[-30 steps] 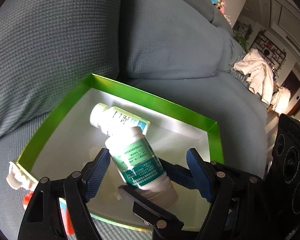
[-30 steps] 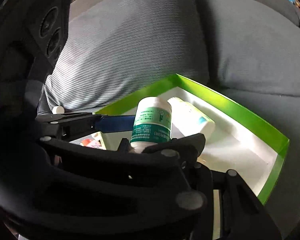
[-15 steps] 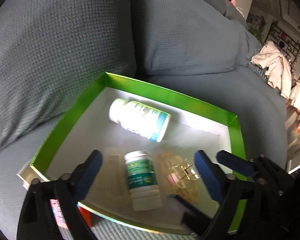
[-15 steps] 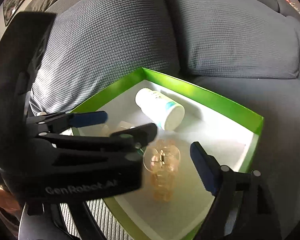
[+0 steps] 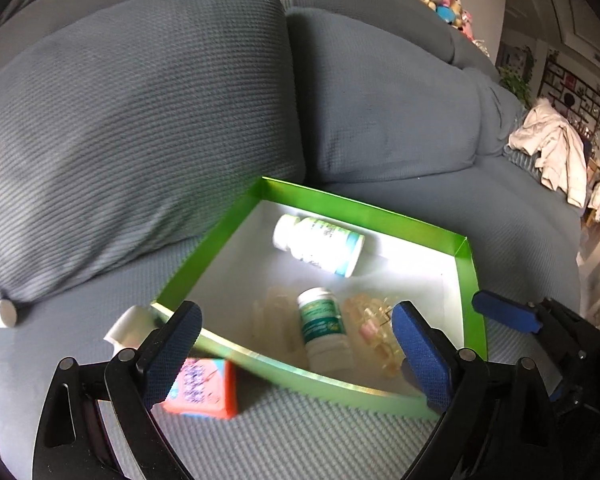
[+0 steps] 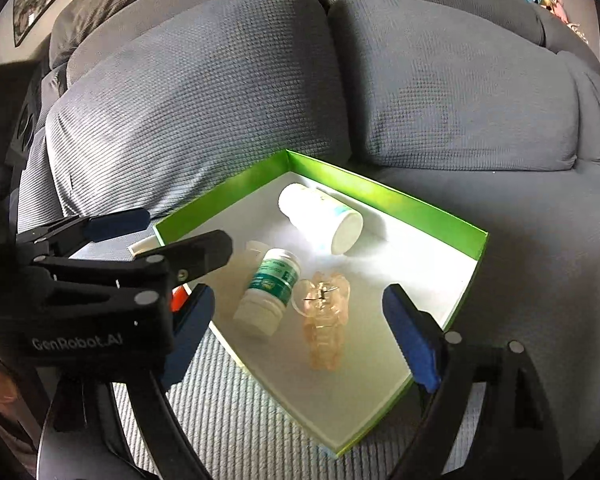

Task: Organize rigid objects
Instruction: 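Withdraw the right tool and move toward the small white bottle by the backrest, then grasp the small white bottle with the right gripper and lift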

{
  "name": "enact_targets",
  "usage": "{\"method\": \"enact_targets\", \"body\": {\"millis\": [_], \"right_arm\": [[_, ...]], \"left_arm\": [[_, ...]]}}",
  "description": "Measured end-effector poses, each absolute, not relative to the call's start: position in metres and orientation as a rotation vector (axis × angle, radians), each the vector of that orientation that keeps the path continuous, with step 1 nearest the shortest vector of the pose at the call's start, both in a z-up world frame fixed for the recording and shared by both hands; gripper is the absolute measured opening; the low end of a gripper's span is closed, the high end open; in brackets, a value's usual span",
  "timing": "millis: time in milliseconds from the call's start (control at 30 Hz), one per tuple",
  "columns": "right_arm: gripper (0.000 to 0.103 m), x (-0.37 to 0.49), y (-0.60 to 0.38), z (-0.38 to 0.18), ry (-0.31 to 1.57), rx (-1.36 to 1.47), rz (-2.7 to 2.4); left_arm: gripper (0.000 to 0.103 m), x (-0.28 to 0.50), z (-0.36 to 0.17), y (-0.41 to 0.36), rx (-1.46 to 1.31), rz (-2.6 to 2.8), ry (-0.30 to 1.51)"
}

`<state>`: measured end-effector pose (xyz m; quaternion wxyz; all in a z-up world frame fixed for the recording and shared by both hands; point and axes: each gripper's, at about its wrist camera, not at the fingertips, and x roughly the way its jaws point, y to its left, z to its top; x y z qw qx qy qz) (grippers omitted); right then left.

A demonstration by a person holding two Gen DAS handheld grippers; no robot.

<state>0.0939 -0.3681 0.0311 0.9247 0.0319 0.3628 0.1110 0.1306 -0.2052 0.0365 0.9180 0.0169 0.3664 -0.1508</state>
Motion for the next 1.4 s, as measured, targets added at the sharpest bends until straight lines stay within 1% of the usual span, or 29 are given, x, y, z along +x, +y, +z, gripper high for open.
{"method": "enact_targets", "body": {"millis": [200, 367, 400, 433, 467, 567, 633, 667, 700, 733, 767, 800, 900, 1167, 1400], "right_arm": [[0.086, 0.080, -0.345, 0.042, 0.732, 0.026, 0.261], [0.086, 0.072, -0.317, 0.042, 0.738, -0.013, 0.301], [0.087, 0.070, -0.311, 0.041, 0.741, -0.019, 0.310], [0.087, 0.070, -0.303, 0.039, 0.746, -0.028, 0.320], [0.086, 0.068, -0.298, 0.038, 0.748, -0.034, 0.326], [0.086, 0.066, -0.277, 0.031, 0.757, -0.069, 0.355], [0.086, 0.067, -0.259, 0.027, 0.766, -0.085, 0.380], [0.086, 0.068, -0.253, 0.026, 0.769, -0.089, 0.391], [0.086, 0.069, -0.243, 0.025, 0.771, -0.094, 0.406], [0.086, 0.070, -0.234, 0.024, 0.773, -0.099, 0.420], [0.086, 0.071, -0.228, 0.024, 0.775, -0.104, 0.430], [0.086, 0.072, -0.219, 0.022, 0.778, -0.113, 0.441], [0.086, 0.077, -0.189, 0.017, 0.786, -0.157, 0.477], [0.086, 0.101, -0.125, 0.000, 0.803, -0.228, 0.567], [0.086, 0.132, -0.065, -0.014, 0.793, -0.308, 0.629]], "left_arm": [[0.096, 0.112, 0.041, -0.181, 0.012, -0.272, 0.737], [0.096, 0.092, 0.040, -0.145, 0.004, -0.210, 0.715], [0.089, 0.087, 0.041, -0.138, 0.001, -0.210, 0.696], [0.031, 0.078, 0.041, -0.126, 0.001, -0.214, 0.666], [0.000, 0.075, 0.038, -0.119, 0.025, -0.186, 0.673], [0.000, 0.066, 0.029, -0.084, 0.024, -0.061, 0.696], [0.000, 0.064, 0.019, -0.057, -0.014, -0.014, 0.742], [0.002, 0.063, 0.016, -0.048, -0.026, 0.007, 0.752], [0.009, 0.061, 0.012, -0.034, -0.044, 0.041, 0.772], [0.039, 0.060, 0.010, -0.026, -0.062, 0.054, 0.782], [0.084, 0.058, 0.008, -0.015, -0.095, 0.064, 0.788], [0.102, 0.057, 0.006, -0.008, -0.116, 0.067, 0.782], [0.103, 0.049, 0.002, 0.016, -0.162, 0.098, 0.733], [0.103, 0.051, -0.015, 0.076, -0.236, 0.161, 0.756], [0.103, 0.045, -0.029, 0.115, -0.235, 0.221, 0.781]]}}
